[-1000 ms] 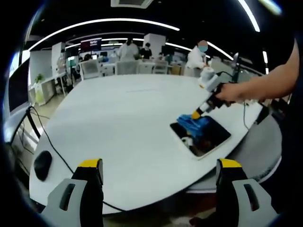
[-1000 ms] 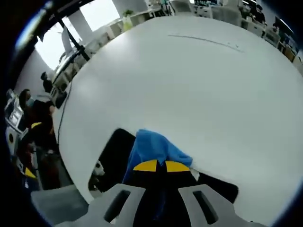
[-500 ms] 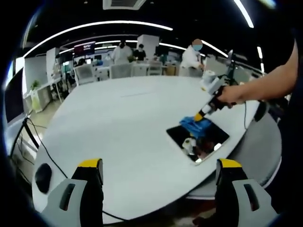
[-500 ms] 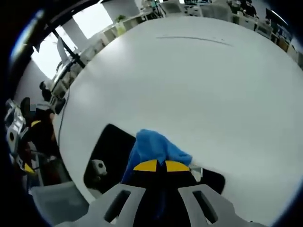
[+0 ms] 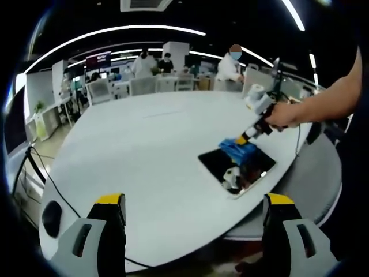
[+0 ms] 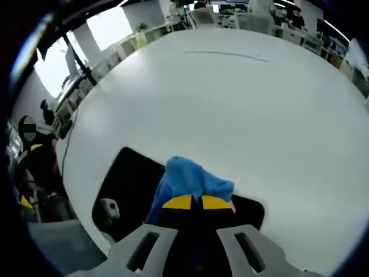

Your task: Wipe the mirror surface with the cleaning cloth until all visible marks leave the cleaned area.

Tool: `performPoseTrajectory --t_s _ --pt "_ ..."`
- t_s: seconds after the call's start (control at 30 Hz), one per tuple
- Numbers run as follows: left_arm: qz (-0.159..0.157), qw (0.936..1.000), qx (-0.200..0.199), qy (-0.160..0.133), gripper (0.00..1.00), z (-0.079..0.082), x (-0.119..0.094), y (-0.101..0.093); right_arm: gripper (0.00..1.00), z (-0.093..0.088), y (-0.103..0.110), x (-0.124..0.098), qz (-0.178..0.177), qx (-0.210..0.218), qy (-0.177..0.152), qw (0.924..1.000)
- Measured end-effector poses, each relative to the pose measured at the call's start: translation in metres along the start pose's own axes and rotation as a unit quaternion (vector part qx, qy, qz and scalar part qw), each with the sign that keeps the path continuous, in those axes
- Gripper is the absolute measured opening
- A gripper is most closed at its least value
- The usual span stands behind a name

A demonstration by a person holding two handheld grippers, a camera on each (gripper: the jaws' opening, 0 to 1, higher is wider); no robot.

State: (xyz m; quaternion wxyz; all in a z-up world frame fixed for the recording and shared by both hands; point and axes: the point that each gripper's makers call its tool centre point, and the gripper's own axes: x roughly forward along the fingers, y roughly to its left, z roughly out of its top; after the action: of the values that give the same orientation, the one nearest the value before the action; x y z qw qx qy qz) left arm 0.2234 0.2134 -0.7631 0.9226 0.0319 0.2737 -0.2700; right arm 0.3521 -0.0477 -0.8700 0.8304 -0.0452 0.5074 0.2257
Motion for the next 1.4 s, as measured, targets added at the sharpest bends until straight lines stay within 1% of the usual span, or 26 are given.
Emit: performPoseTrajectory --t_s 0.03,0.07,0.17,0.33,0.47,0.53,0.6,0.7,0.77,0.8,0.87,0.9,1.0,1.1,1.2,1.27,1.4 --pt "-0.001 1.0000 0.001 -0.001 1.00 0.001 0.001 0.000 0.00 -0.006 0.003 -0.003 -0.003 -0.014 -0.003 0.9999" --pt "-0.001 1.0000 0.001 -0.002 1.00 0.002 0.001 -0.001 0.00 -0.008 0.004 -0.004 -0.004 -0.014 -0.005 0.9999" --pt "-0.003 1.0000 -0.001 -0.004 1.00 0.002 0.003 -0.004 0.00 -0.026 0.010 -0.014 0.001 -0.003 -0.013 0.9999" --pt "-0.006 1.0000 -0.006 -0.005 1.00 -0.001 0.008 -0.009 0.00 -0.048 0.020 -0.024 0.008 0.001 -0.016 0.9998" --pt "-0.011 0.9999 -0.009 -0.007 1.00 -0.001 0.013 -0.013 0.00 -0.058 0.027 -0.029 0.016 0.005 -0.012 0.9998" --pt "-0.013 0.9998 -0.010 -0.008 1.00 0.000 0.016 -0.015 0.00 -0.066 0.032 -0.032 0.024 0.018 0.003 0.9995" --pt "-0.014 0.9998 -0.010 -0.008 1.00 0.001 0.018 -0.017 0.00 -0.075 0.040 -0.035 0.034 0.020 0.013 0.9991" --pt "-0.017 0.9998 -0.011 -0.010 1.00 0.001 0.021 -0.018 0.00 -0.091 0.053 -0.042 0.048 0.014 0.025 0.9984" --pt "-0.017 0.9997 -0.011 -0.011 1.00 0.002 0.023 -0.019 0.00 -0.097 0.058 -0.045 0.048 -0.009 0.027 0.9985" --pt "-0.017 0.9997 -0.012 -0.011 1.00 0.002 0.024 -0.019 0.00 -0.098 0.058 -0.045 0.047 -0.011 0.025 0.9985" --pt "-0.017 0.9997 -0.013 -0.011 1.00 0.003 0.025 -0.020 0.00 -0.096 0.056 -0.045 0.049 -0.009 0.022 0.9985" --pt "-0.017 0.9997 -0.014 -0.012 1.00 0.003 0.026 -0.020 0.00 -0.095 0.056 -0.044 0.054 0.000 0.025 0.9982" --pt "-0.020 0.9997 -0.012 -0.012 1.00 0.004 0.028 -0.023 0.00 -0.095 0.053 -0.045 0.067 0.005 0.028 0.9974" --pt "-0.020 0.9996 -0.013 -0.013 1.00 0.005 0.028 -0.024 0.00 -0.097 0.045 -0.047 0.063 0.003 0.029 0.9976" --pt "-0.017 0.9997 -0.014 -0.012 1.00 0.004 0.028 -0.022 0.00 -0.101 0.036 -0.051 0.064 0.018 0.030 0.9973" --pt "-0.015 0.9997 -0.015 -0.011 1.00 0.004 0.027 -0.022 0.00 -0.104 0.029 -0.055 0.061 0.021 0.032 0.9974" --pt "-0.008 0.9998 -0.013 -0.012 1.00 0.004 0.026 -0.020 0.00 -0.112 0.012 -0.062 0.047 0.012 0.030 0.9984"
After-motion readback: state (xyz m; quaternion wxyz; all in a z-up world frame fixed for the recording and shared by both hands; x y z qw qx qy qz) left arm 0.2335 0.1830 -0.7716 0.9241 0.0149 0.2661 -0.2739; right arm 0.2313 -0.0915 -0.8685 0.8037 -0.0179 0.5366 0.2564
